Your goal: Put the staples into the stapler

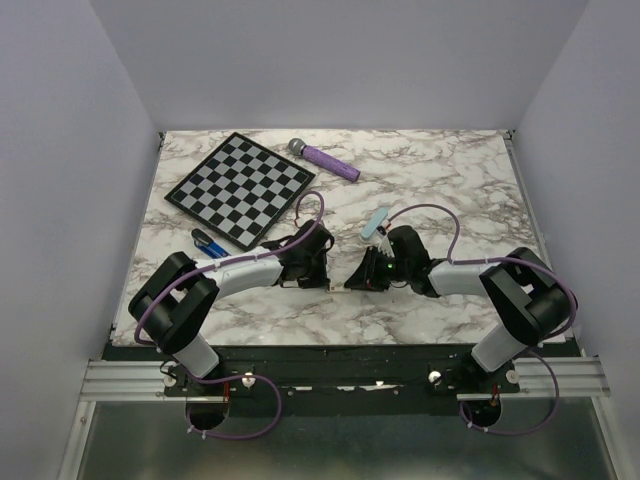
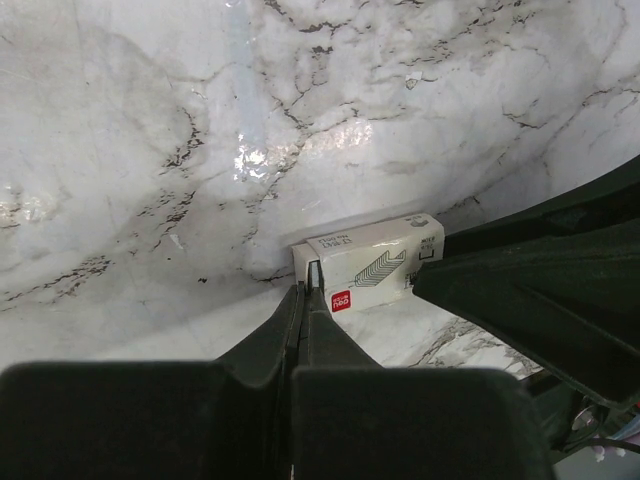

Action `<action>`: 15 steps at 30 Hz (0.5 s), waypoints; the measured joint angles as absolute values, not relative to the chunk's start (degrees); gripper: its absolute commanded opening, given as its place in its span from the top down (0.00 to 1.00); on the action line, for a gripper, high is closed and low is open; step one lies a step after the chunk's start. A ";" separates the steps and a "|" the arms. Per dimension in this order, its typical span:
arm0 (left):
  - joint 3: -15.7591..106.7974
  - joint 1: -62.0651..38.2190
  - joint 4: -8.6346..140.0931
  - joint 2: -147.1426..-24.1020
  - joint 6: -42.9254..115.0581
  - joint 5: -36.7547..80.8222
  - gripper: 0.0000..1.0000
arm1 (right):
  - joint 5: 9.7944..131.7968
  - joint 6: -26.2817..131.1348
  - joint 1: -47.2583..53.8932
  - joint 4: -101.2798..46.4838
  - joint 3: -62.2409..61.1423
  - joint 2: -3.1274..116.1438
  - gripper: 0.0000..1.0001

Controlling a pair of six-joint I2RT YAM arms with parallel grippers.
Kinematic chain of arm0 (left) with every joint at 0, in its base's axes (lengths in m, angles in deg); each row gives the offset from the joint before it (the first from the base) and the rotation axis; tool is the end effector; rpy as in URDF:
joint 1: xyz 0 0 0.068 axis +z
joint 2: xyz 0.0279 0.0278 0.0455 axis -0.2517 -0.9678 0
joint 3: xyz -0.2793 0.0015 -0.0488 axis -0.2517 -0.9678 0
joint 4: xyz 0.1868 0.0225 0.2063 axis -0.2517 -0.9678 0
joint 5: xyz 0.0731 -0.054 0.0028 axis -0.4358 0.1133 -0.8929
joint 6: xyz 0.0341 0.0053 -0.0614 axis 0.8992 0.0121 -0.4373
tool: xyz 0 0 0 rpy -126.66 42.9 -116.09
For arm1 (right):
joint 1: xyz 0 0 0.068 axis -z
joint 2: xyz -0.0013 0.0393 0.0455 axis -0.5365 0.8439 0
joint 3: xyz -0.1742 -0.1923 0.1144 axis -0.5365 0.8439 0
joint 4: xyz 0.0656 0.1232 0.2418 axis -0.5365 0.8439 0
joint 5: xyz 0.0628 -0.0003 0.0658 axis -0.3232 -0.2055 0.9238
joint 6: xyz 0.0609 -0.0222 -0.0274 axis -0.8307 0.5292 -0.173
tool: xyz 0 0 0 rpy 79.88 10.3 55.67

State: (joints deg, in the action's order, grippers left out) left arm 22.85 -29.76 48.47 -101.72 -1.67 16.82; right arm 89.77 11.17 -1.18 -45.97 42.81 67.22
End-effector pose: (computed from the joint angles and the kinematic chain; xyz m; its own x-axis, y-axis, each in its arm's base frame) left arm 0.2372 -0.2361 0.1459 -0.9366 -0.1436 -0.3196 0.0126 0.8978 -0.4403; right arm 0.2424 0.1920 0.1084 -0.9450 0.1704 -0.2792 -0.1066 0.6466 0.7553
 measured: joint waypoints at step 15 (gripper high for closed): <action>22.85 -29.76 47.90 -101.70 -1.67 16.12 1.00 | 92.21 10.47 0.61 -48.57 43.73 68.83 0.99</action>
State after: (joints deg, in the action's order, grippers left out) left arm 22.85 -29.76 47.90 -101.70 -1.67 16.12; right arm 92.21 10.47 0.61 -48.57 43.73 68.83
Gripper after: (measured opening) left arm 0.008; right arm 0.012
